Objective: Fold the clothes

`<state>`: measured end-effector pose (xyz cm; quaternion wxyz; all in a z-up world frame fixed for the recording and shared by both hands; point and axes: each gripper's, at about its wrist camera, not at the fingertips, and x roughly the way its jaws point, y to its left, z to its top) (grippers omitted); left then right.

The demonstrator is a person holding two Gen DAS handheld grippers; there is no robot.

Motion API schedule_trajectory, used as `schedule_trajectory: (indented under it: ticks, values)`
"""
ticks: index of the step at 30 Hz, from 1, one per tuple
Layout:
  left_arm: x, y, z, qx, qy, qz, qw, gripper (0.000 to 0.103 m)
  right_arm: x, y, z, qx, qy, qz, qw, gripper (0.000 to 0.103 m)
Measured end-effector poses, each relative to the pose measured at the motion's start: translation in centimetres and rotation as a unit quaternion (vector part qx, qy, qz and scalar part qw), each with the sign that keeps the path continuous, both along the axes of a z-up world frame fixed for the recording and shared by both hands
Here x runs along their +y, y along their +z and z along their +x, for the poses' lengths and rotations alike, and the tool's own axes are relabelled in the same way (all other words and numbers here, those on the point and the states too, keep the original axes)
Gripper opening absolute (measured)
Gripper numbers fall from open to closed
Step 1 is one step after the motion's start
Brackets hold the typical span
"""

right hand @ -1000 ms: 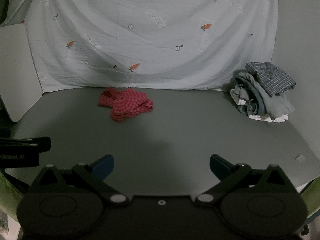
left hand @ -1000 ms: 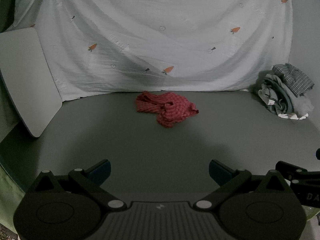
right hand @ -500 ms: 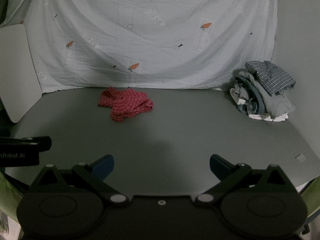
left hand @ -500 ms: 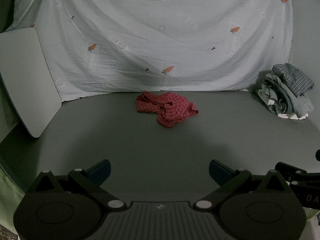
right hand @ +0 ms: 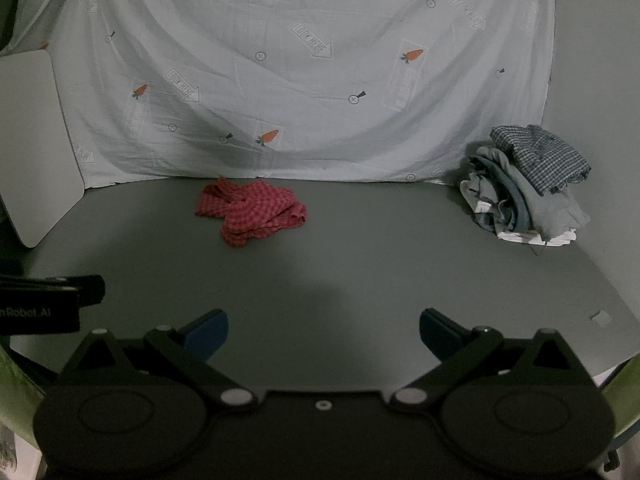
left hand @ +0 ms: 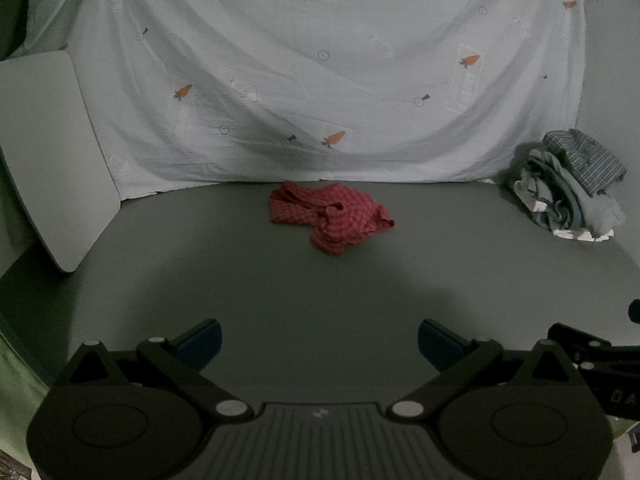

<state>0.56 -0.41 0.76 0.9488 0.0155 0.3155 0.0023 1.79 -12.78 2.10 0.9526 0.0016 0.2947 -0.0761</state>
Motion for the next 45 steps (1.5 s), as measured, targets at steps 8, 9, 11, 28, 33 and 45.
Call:
schedule_trajectory:
  ticks: [8,9,11,28,33,45]
  values:
    - [-0.2,-0.1,0.3,0.001,-0.001,-0.001,1.0000,0.103,0.2,0.3,0.3,0.001,-0.001,0.002,1.000,0.103]
    - [-0.3,-0.1,0.4,0.001,-0.001,-0.001,1.0000,0.103,0.0,0.2,0.4,0.001,-0.001,0.002,1.000,0.103]
    - [-0.1,-0.1,0.5,0.002,0.000,-0.002,1.0000,0.103,0.0,0.2,0.4,0.001,-0.002,0.004,1.000,0.103]
    - [0.0,-1.1,1.7,0.016,0.001,-0.005,0.9999,0.103,-1.5,-0.6,0.7,-0.010,-0.037,0.028,0.999,0.103]
    - [-1.0,-1.8,3.8,0.029,0.007,-0.018,0.9994,0.103,-4.0,-0.8,2.5,-0.024,-0.051,0.047,0.997,0.103]
    - [-2.4,-1.8,13.5,0.055,0.070,-0.026,0.9957,0.103,-9.0,-2.2,12.7,-0.016,-0.036,0.114,0.993,0.103]
